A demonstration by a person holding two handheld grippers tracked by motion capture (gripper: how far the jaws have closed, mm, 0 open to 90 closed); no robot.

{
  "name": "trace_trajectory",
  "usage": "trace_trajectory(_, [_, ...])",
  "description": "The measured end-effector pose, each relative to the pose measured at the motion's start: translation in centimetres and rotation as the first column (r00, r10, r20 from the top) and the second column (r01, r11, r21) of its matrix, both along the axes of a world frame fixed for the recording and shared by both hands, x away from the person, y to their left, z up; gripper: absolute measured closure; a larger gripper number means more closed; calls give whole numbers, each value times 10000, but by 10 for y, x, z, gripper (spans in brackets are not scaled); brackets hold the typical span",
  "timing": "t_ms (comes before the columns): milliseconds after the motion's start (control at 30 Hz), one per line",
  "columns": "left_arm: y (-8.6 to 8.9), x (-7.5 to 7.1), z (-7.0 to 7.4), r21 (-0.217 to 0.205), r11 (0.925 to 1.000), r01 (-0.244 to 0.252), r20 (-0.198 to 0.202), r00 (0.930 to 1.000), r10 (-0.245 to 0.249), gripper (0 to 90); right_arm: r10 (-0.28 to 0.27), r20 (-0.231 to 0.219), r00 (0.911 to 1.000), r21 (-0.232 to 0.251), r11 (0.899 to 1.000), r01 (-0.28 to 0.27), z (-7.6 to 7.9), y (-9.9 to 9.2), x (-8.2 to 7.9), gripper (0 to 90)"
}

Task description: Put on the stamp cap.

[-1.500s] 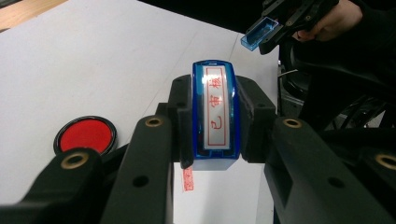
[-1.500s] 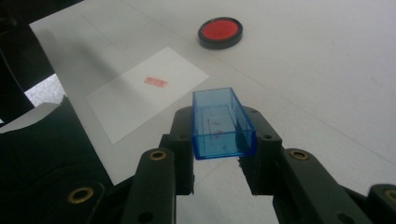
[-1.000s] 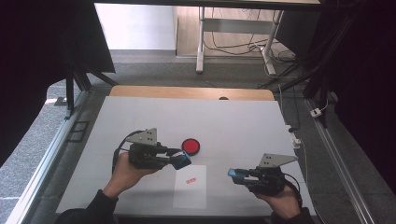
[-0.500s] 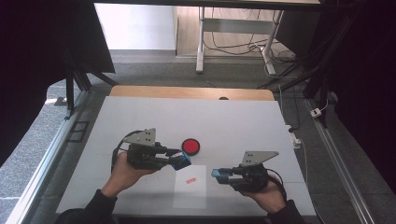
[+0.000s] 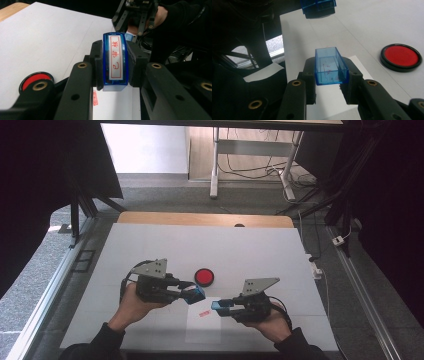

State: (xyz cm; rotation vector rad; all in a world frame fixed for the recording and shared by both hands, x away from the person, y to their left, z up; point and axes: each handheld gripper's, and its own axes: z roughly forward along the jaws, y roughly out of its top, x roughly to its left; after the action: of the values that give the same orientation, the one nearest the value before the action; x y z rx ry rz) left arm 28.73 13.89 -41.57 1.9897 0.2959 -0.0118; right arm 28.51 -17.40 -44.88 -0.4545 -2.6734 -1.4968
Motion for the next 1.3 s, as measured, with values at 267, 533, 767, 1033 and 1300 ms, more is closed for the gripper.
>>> trace_trajectory(267, [-2,-1,0,-73,9988,475,214,9987,-473,705,624,-131,9980,269,9977,-620,-2,14,3,682])
trace_trajectory(533, [-5,-3,-1,-28,9964,851,517,9951,-848,705,1222,-176,9923,443,9916,-1213,-3,32,5,683])
trace_trajectory(767, [-8,-5,-2,123,9932,1159,687,9908,-1164,705,1582,-156,9873,374,9868,-1575,-3,43,6,684])
trace_trajectory(1033, [-9,-6,-2,64,9876,1570,703,9851,-1571,705,1768,-147,9841,307,9839,-1763,-4,47,6,684])
trace_trajectory(1300, [-8,-6,-2,134,9856,1688,760,9826,-1693,706,1857,-133,9825,422,9818,-1850,-3,46,5,684])
